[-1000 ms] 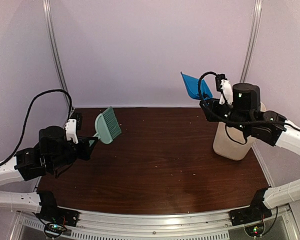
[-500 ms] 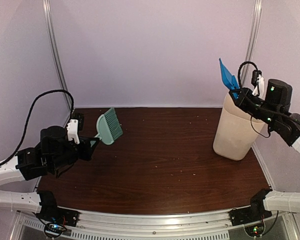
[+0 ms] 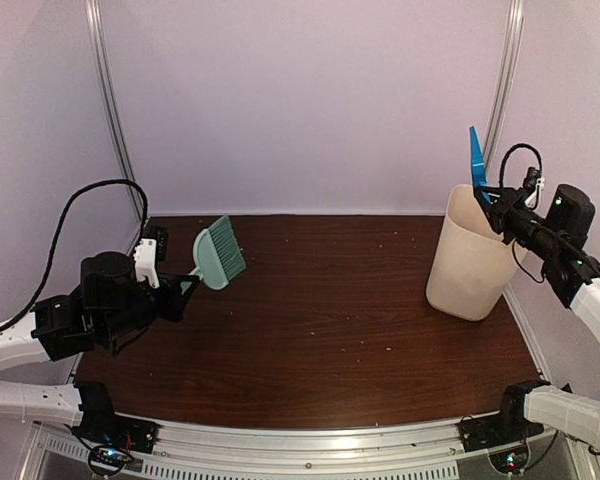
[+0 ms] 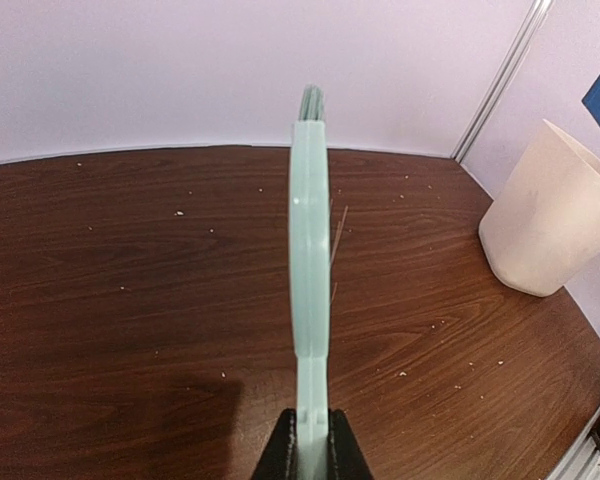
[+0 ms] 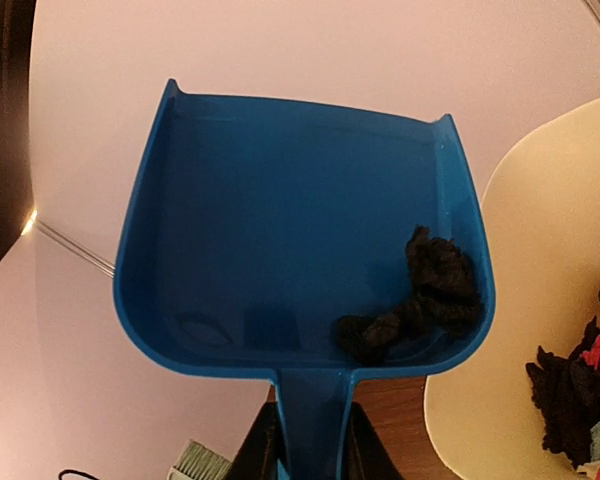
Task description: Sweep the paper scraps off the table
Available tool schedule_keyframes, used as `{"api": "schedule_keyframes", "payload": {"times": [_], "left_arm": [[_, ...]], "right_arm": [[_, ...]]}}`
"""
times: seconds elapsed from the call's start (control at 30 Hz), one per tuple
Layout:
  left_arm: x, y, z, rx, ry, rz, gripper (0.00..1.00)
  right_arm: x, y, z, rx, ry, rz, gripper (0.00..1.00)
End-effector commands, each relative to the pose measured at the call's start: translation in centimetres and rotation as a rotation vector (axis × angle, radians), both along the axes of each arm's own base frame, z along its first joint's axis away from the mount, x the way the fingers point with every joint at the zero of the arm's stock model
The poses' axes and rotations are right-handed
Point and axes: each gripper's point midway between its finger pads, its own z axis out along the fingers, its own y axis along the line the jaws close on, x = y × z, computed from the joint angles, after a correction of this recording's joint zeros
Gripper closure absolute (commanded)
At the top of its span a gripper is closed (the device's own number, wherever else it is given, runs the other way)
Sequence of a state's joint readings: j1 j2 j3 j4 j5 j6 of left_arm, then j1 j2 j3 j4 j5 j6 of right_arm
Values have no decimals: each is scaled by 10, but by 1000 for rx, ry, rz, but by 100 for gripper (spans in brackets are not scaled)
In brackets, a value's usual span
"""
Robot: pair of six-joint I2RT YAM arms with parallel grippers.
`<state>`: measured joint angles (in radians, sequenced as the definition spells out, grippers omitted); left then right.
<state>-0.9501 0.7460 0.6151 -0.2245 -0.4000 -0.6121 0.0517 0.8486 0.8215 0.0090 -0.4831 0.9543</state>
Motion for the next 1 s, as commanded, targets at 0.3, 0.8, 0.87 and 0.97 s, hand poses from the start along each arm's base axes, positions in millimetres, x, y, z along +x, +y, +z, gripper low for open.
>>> {"api": "schedule_keyframes", "payload": {"times": [0.3,0.8,0.87,0.97], "left_arm": [[0,-3,19,-72,-52,-7,100],[0,-2,20,-78,-53,-7,100],[-1,-2,20,-80,-56,-5,100],[0,-1,20,-79,-54,-3,100]], "right_arm": [[-26,-4,35,449,-138,126,100],[-58,-23,58,890,-299,253,100],[-61,-23,63,875,-321,255,100],[-64,-20,72,810,-349,250,100]]}}
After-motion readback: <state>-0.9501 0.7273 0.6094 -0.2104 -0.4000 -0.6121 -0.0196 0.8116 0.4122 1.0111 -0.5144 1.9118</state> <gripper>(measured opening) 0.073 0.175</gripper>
